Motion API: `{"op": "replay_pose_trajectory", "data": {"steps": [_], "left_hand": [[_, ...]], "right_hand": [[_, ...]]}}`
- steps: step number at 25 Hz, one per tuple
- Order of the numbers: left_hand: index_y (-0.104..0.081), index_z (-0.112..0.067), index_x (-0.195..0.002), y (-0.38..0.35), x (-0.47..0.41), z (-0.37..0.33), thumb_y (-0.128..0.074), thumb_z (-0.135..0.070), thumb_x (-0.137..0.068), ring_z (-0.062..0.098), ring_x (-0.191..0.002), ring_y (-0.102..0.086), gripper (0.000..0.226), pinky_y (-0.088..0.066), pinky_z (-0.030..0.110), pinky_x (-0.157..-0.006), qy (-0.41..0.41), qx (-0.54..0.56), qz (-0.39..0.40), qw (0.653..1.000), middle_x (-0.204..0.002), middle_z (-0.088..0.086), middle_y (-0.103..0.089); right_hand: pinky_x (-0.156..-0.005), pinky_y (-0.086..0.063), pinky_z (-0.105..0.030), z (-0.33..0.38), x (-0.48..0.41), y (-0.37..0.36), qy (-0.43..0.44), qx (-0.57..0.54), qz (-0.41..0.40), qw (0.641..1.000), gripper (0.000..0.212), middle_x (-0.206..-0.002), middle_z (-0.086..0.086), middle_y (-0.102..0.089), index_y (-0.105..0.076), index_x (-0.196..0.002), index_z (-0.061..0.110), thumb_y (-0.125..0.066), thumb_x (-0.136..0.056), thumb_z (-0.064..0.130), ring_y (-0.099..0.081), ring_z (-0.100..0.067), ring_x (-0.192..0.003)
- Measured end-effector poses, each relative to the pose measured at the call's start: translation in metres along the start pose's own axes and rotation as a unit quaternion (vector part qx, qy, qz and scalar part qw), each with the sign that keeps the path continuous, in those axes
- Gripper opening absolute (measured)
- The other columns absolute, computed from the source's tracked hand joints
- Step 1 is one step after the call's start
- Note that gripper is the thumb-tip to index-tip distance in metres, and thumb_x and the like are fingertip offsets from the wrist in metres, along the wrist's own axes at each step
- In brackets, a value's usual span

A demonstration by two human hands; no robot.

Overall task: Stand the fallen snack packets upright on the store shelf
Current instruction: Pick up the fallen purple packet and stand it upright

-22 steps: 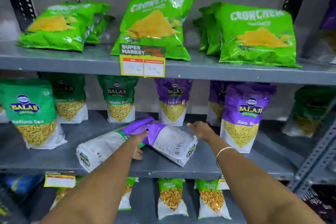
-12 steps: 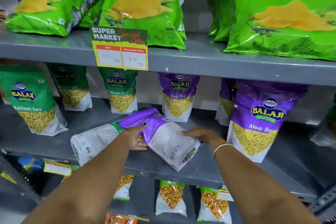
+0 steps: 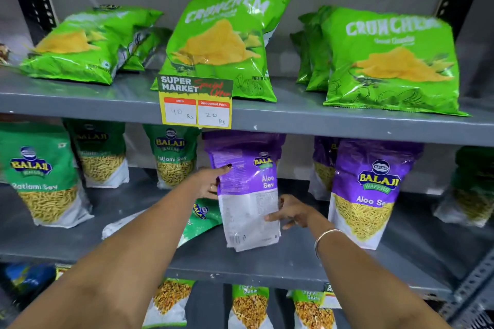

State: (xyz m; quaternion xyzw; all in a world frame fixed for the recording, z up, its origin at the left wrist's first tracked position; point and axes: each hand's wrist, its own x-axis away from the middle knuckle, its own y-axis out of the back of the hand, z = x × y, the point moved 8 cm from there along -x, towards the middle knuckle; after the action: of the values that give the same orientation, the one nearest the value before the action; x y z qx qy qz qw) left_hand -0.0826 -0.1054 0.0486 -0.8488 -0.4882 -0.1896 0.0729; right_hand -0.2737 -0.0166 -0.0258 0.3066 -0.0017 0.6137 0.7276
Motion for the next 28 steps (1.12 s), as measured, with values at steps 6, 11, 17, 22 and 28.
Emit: {"op": "replay_pose_trajectory", "data": {"steps": [6,11,17,22,28], "left_hand": [[-0.053,-0.013,-0.104,-0.022,-0.015,-0.020,-0.062,-0.030,-0.084,0.022,-0.090,-0.058,0.027,-0.042,0.031,-0.086,-0.099,-0.059,0.033,0.993,-0.107,0.013,-0.058],[-0.057,-0.021,-0.093,-0.018,-0.022,0.001,-0.064,-0.027,-0.083,0.022,-0.120,-0.048,0.014,-0.036,0.039,-0.101,-0.077,-0.027,0.063,0.995,-0.111,0.004,-0.061],[-0.050,-0.021,-0.093,-0.016,-0.024,0.035,-0.057,0.001,-0.085,0.007,-0.085,-0.058,0.025,-0.032,0.042,-0.109,-0.019,-0.153,0.097,0.983,-0.089,-0.005,-0.058],[-0.060,-0.018,-0.099,-0.030,-0.019,0.045,-0.046,0.008,-0.087,0.006,-0.085,-0.056,0.031,-0.037,0.030,-0.085,0.001,-0.197,0.165,0.966,-0.084,-0.008,-0.063],[-0.036,-0.014,-0.132,-0.044,-0.027,0.033,-0.068,-0.001,-0.077,0.025,-0.129,-0.045,0.065,-0.030,0.051,-0.109,-0.042,-0.119,0.072,0.989,-0.136,0.005,-0.050]], "right_hand": [[-0.084,-0.047,-0.030,-0.014,0.000,0.011,0.050,-0.070,-0.197,0.977,0.077,-0.111,-0.009,-0.061,-0.048,-0.116,-0.001,-0.087,-0.050,0.004,-0.057,-0.022,-0.106],[-0.096,-0.046,-0.040,-0.011,0.000,0.012,0.045,-0.036,-0.220,0.974,0.072,-0.125,-0.017,-0.057,-0.044,-0.117,-0.001,-0.083,-0.057,-0.001,-0.053,-0.031,-0.117],[-0.103,-0.041,-0.042,-0.009,-0.001,0.016,0.013,-0.002,-0.222,0.975,0.072,-0.133,-0.020,-0.042,-0.030,-0.110,0.004,-0.083,-0.062,0.008,-0.045,-0.035,-0.125],[-0.055,-0.049,-0.032,-0.017,0.000,0.009,-0.040,-0.070,-0.193,0.978,0.020,-0.086,-0.015,-0.053,-0.042,-0.078,0.010,-0.062,-0.080,0.007,-0.055,-0.020,-0.064],[-0.076,-0.046,-0.028,-0.016,0.010,-0.015,-0.010,-0.096,-0.008,0.995,0.035,-0.098,0.004,-0.058,-0.049,-0.099,0.020,-0.067,-0.074,0.003,-0.055,-0.010,-0.091]]}}
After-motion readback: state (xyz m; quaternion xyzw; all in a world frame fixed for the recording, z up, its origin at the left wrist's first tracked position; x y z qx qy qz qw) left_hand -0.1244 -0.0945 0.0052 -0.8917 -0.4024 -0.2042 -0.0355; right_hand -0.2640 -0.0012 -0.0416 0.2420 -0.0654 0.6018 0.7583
